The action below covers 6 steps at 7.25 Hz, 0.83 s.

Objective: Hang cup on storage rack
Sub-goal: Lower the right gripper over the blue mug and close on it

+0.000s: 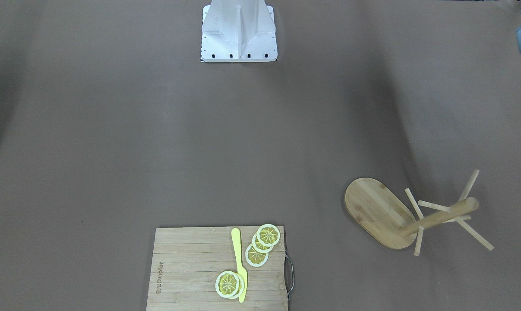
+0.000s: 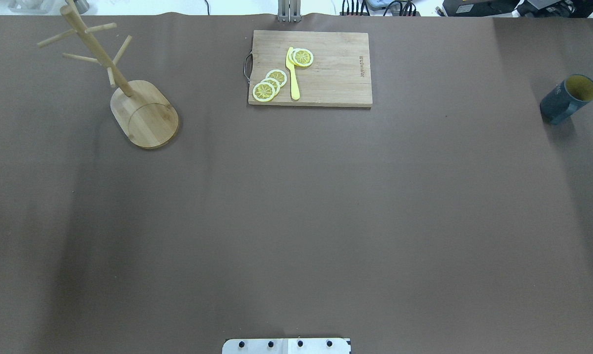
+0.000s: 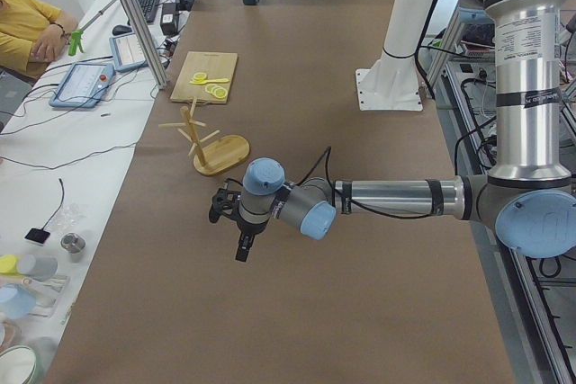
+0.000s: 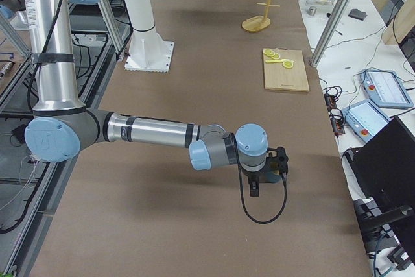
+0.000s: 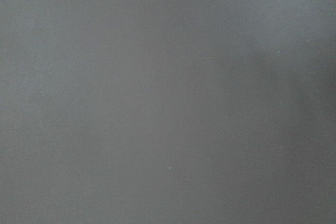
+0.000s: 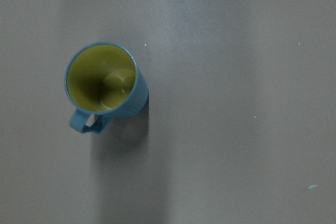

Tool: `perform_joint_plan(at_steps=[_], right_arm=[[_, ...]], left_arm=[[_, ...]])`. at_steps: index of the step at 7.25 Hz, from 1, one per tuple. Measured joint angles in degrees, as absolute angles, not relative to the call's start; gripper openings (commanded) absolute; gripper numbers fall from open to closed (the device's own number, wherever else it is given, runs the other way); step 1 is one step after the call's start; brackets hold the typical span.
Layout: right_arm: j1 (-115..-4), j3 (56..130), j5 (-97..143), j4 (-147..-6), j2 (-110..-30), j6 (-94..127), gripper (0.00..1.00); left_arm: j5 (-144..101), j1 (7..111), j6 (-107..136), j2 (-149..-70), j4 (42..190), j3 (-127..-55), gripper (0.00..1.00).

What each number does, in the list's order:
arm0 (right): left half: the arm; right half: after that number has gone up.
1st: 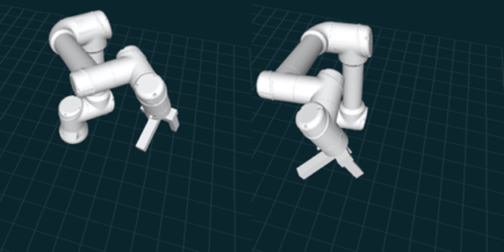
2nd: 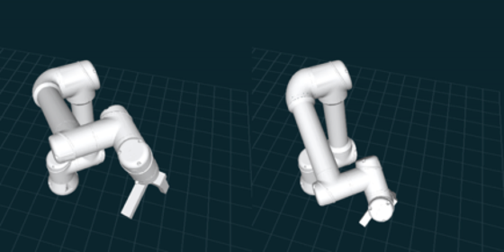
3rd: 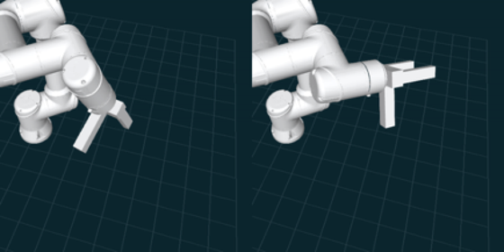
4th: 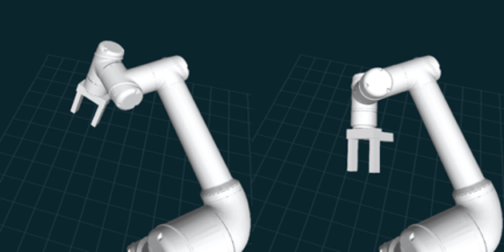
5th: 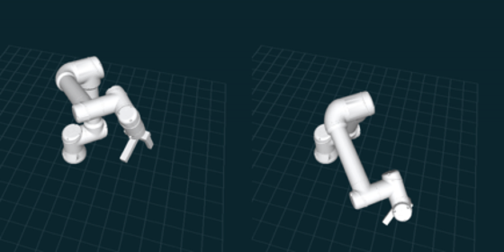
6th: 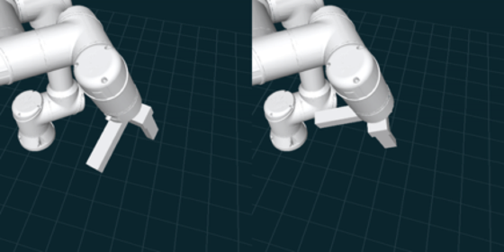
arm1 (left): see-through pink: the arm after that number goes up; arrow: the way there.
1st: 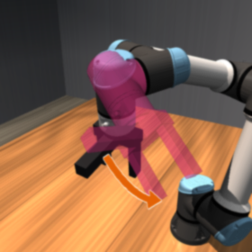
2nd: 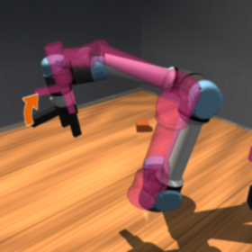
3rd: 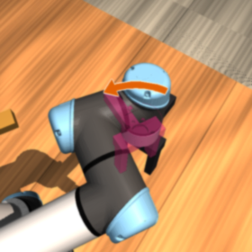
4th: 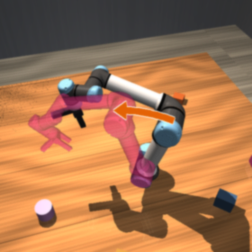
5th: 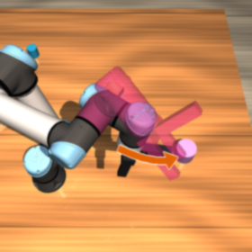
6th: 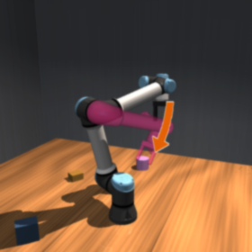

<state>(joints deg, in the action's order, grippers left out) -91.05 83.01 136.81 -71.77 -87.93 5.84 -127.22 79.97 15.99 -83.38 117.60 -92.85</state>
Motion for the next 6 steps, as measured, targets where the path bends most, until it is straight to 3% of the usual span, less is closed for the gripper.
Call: perform_joint_plan(at_steps=[6], right_arm=[[-88.9,82.9,134.5,-71.0,-92.2,1.0,1.0]], left_arm=[[-137.2,80.5,16.6,-82.3,112.9,-96.7,0.98]])
